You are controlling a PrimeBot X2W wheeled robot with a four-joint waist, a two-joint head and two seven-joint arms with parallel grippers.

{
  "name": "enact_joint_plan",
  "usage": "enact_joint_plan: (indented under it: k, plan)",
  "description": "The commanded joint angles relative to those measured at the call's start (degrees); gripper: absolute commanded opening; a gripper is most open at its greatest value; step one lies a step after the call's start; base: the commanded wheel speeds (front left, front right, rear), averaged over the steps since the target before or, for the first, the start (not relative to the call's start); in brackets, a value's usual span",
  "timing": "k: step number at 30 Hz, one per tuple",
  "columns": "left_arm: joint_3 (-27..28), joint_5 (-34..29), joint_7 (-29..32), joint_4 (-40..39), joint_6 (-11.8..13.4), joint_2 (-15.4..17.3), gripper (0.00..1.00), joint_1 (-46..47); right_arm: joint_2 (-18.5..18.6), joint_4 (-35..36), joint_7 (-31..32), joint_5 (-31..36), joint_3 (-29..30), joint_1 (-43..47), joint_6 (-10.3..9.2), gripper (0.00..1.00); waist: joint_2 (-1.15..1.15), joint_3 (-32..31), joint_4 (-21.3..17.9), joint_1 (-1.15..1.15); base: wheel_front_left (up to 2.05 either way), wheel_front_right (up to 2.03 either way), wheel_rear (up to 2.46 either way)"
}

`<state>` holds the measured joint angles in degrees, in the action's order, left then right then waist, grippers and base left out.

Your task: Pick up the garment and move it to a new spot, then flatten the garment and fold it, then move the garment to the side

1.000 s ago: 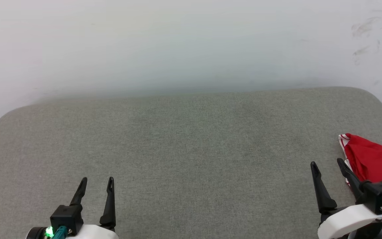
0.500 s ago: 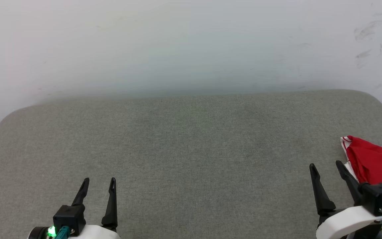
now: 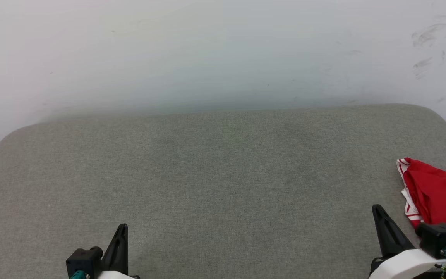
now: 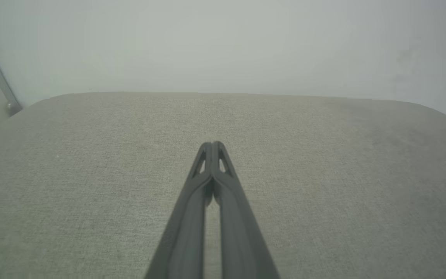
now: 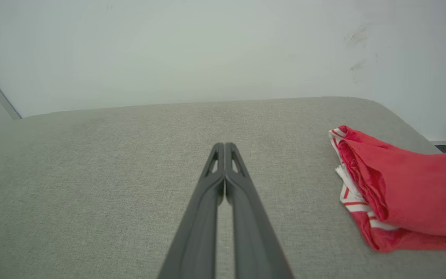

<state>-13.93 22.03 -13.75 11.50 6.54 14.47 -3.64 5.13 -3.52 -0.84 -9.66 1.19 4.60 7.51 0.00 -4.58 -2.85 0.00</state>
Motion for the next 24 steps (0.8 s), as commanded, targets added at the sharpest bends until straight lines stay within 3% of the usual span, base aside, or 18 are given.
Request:
enact_joint_plan:
  k: [1,24]
  plan:
    - [1.06,2.10,0.43,-0.71,-0.39,0.10,0.00,1.31,-0.06,0.50,0.27,-2.63,0.41,-1.52,0.00,0.00,0.00,0.05,0.03,0.00,0.00,0.00,0.00]
    - [6.84,22.18,6.27,0.20,-4.44,-3.32,0.00,4.08,-0.71,-2.43,2.19,-26.30,1.68,-4.28,-0.01,0.00,0.00,0.95,0.57,0.00,0.00,0.00,0.00]
